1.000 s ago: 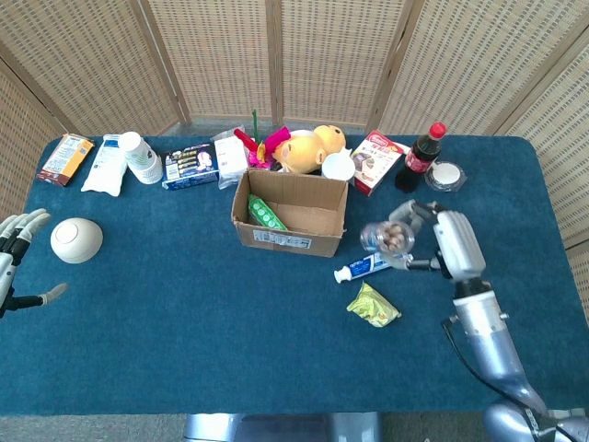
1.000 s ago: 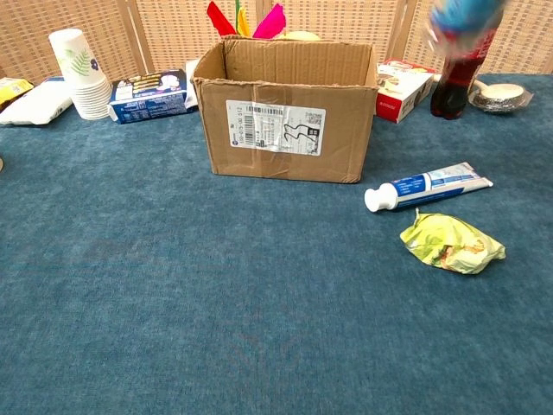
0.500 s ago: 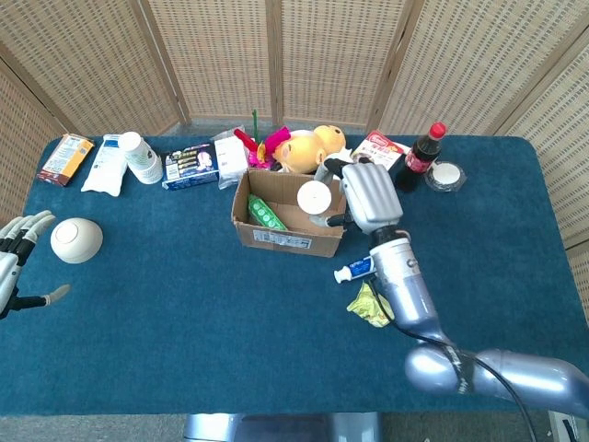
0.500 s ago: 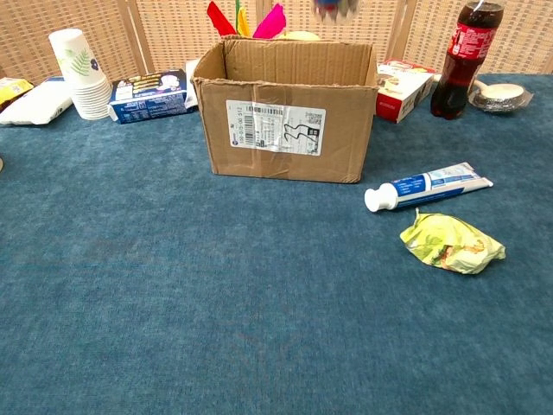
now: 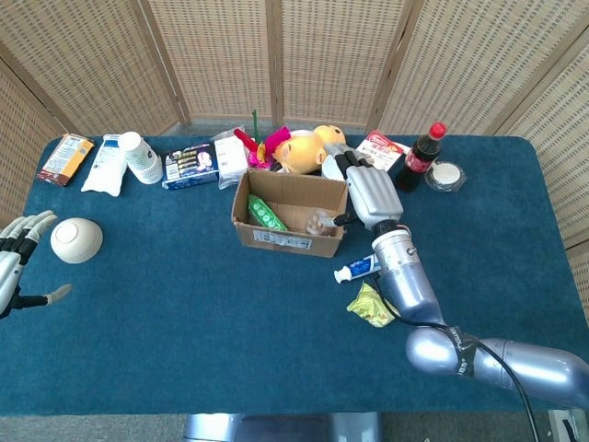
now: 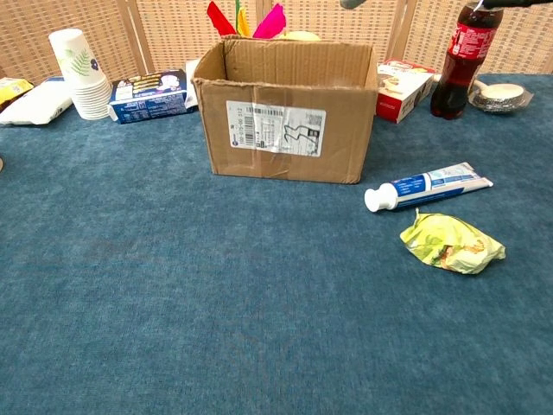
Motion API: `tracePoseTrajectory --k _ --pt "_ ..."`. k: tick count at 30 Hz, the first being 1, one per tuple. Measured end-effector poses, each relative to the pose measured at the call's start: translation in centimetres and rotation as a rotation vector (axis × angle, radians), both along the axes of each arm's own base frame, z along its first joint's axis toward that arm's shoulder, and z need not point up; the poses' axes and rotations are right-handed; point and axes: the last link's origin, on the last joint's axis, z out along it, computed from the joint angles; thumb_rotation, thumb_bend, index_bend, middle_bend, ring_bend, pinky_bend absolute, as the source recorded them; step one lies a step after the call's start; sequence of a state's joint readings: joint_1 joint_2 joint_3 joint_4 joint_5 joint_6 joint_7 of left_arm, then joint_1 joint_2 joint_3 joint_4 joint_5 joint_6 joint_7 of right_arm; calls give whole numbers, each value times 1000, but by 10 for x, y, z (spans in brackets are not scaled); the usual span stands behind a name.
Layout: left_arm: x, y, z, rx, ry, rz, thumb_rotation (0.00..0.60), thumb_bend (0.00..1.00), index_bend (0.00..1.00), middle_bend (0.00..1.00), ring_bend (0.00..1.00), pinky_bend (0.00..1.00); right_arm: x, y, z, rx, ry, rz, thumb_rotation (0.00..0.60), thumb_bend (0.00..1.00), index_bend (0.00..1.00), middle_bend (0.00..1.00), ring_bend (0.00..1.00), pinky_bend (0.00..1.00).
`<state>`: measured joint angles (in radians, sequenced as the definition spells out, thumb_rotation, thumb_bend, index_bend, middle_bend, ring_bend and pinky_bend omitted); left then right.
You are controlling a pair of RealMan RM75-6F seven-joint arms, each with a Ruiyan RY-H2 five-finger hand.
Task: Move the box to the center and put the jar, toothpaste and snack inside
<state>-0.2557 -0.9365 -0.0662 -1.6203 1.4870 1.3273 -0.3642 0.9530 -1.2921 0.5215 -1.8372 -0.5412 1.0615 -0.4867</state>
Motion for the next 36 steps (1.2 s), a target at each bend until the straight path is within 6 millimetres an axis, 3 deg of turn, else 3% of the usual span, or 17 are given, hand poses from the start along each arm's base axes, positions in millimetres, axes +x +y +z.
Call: tracePoseTrajectory --k 4,9,18,22,31,36 --pt "1 0 -2 -4 1 -2 600 242 0 0 0 48 -3 4 12 -1 5 43 600 89 4 0 2 212" --pt "2 -2 -1 0 -5 -5 600 243 0 0 0 48 -8 15 25 -21 -17 100 600 75 78 52 48 230" --pt "2 -3 1 2 -9 -8 600 242 0 0 0 47 -52 52 52 -70 -59 251 600 58 168 149 102 231" --pt "2 -4 0 1 -3 -11 600 243 0 0 0 48 -92 65 59 -60 -91 251 600 48 196 164 107 230" --pt "2 -3 0 7 5 -8 600 242 0 0 0 49 -187 65 75 -108 6 183 600 37 268 204 132 230" --pt "3 -4 1 9 4 -14 600 242 0 0 0 49 -235 74 74 -100 64 135 600 38 282 219 139 230"
